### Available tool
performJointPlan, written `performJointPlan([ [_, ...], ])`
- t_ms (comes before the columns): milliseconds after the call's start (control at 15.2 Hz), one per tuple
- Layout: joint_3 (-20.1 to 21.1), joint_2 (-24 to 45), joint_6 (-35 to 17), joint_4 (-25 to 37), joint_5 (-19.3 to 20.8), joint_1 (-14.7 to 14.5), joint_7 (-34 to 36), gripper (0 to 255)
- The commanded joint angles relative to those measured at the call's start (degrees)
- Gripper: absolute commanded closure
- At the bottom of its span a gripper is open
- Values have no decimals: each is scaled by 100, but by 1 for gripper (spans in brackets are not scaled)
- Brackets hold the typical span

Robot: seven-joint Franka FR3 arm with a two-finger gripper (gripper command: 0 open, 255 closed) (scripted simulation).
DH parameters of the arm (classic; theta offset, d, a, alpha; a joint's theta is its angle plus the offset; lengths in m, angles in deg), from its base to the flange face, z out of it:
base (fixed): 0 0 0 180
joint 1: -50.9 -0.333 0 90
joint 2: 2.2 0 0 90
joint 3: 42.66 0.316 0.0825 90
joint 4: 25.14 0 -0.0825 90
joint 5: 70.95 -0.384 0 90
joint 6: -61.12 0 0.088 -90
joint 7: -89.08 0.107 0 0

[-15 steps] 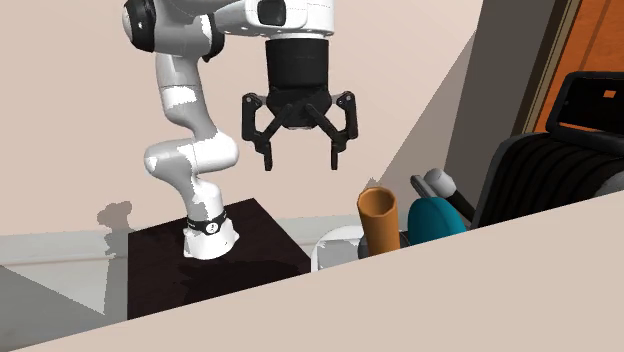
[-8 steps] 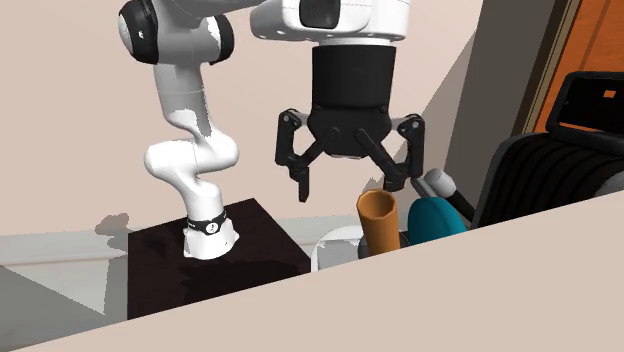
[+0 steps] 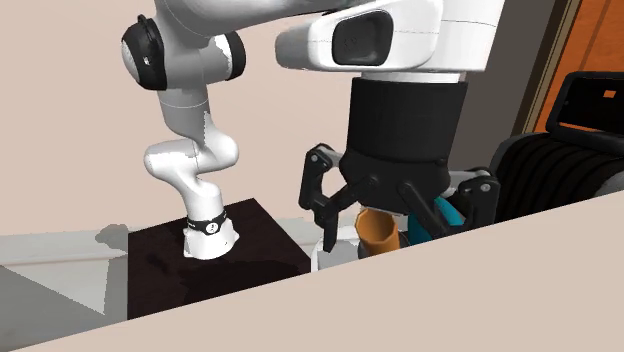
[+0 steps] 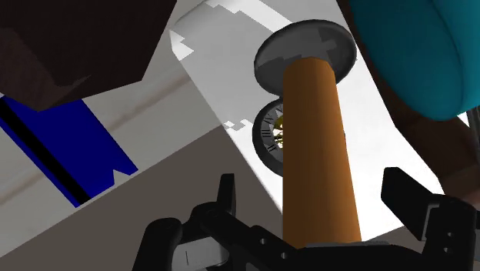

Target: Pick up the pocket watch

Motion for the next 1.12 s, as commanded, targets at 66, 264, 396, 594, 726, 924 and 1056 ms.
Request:
performJointPlan([
  [66, -2, -63, -258, -318, -13, 20, 32, 0],
  [264, -4, -111, -482, -589, -23, 41, 36, 0],
  [396, -6, -107, -484, -588, -22, 43, 33, 255],
  [594, -5, -108, -476, -580, -23, 42, 34, 255],
  [726, -5, -110, -479, -586, -23, 42, 35, 255],
  [924, -5, -114, -481, -591, -24, 43, 34, 255],
  [1056, -4, -95, -396, -488, -20, 34, 34, 255],
])
